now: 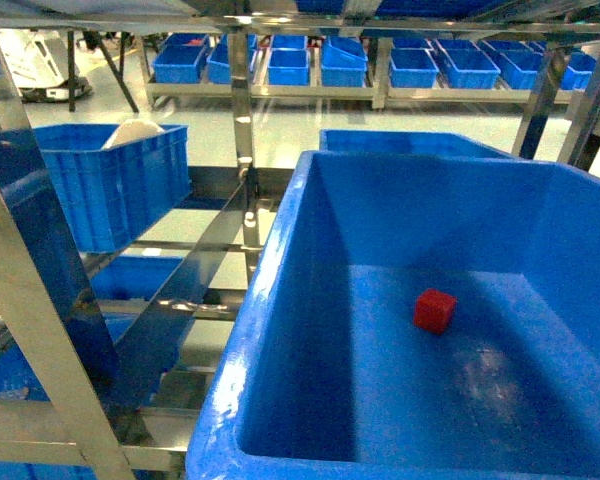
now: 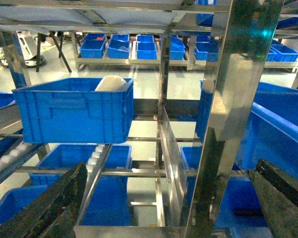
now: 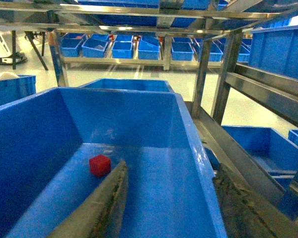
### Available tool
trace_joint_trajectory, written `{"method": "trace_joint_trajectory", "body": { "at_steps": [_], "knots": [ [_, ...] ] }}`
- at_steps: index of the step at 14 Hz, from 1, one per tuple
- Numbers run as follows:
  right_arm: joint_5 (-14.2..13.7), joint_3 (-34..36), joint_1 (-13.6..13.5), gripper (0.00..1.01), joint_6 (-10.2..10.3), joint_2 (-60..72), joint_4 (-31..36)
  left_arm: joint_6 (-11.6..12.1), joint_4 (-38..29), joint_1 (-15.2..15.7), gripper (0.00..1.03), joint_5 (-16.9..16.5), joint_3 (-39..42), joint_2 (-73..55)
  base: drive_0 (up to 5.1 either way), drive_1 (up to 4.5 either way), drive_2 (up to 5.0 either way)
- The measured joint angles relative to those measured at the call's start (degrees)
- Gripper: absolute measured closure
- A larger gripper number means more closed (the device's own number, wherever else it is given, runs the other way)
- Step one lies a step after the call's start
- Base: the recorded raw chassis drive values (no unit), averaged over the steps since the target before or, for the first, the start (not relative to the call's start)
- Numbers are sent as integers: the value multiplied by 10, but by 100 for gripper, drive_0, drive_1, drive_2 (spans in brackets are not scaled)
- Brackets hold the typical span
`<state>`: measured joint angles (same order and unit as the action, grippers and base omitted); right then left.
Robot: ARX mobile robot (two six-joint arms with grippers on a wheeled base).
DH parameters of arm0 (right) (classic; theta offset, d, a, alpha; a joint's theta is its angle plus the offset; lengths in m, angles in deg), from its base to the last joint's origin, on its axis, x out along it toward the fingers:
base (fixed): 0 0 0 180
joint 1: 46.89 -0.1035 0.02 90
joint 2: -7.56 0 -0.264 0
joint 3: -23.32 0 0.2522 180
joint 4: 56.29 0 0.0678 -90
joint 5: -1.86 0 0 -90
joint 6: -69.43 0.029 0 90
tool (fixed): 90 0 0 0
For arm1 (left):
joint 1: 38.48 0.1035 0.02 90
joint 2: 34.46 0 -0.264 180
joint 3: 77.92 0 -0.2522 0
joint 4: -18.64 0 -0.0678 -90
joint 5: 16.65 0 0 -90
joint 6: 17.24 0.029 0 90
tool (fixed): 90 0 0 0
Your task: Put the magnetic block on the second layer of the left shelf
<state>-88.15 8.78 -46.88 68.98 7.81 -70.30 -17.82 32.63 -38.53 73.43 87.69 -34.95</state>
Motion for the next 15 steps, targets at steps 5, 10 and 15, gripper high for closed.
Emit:
{"method": "trace_joint_trajectory", "body": {
  "at_steps": [5, 10, 15],
  "knots": [
    [0, 0, 0, 4, 0, 0, 0, 0, 0, 0, 5, 0, 0, 0, 0, 0, 0],
    [0, 0, 0, 3, 0, 0, 0, 0, 0, 0, 5, 0, 0, 0, 0, 0, 0],
    [0, 0, 0, 3, 0, 0, 0, 0, 0, 0, 5, 0, 0, 0, 0, 0, 0]
  ]
}}
